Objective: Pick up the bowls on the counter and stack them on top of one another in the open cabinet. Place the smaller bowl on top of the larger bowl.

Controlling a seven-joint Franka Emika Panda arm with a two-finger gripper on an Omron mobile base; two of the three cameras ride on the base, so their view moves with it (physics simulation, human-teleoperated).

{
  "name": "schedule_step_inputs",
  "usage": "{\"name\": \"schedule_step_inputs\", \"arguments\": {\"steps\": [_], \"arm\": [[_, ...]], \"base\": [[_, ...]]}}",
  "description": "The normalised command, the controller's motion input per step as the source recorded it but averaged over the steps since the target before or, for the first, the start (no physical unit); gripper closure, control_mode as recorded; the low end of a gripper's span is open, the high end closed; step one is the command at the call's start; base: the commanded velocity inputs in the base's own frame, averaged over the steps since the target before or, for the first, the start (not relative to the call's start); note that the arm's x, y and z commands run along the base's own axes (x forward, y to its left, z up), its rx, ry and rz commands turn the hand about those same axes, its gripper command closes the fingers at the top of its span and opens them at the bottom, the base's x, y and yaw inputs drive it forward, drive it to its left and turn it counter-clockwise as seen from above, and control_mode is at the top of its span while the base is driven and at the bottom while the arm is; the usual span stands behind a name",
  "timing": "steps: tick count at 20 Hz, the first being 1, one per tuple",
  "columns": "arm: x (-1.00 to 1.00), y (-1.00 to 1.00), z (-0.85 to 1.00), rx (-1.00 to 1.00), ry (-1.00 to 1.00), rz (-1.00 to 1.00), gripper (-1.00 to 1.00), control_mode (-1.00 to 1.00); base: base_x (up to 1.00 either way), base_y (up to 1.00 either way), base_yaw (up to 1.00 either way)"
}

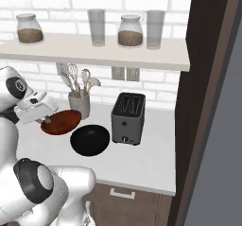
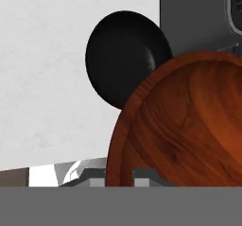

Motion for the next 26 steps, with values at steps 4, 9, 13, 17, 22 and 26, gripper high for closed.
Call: {"name": "schedule_step_inputs", "arguments": {"steps": [4, 9, 13, 17, 22, 26], "arm": [[0.45, -0.85, -0.34, 0.12, 0.0, 0.19, 1.0, -1.0], [0.57, -0.36, -0.39, 0.19, 0.0, 0.16, 1.0, -1.0], [0.6, 0.0, -0.39, 0.12, 0.0, 0.07, 1.0, -1.0], [0.3, 0.0, -0.41, 0.08, -0.01, 0.04, 1.0, -1.0], [0.32, 0.08, -0.43, 0.01, 0.0, 0.0, 1.0, -1.0], [0.16, 0.16, -0.31, 0.0, 0.0, 0.0, 1.0, -1.0]], "base": [[0.0, 0.0, 0.0], [0.0, 0.0, 0.0], [0.0, 0.0, 0.0], [0.0, 0.0, 0.0], [0.0, 0.0, 0.0], [0.0, 0.0, 0.0]]}}
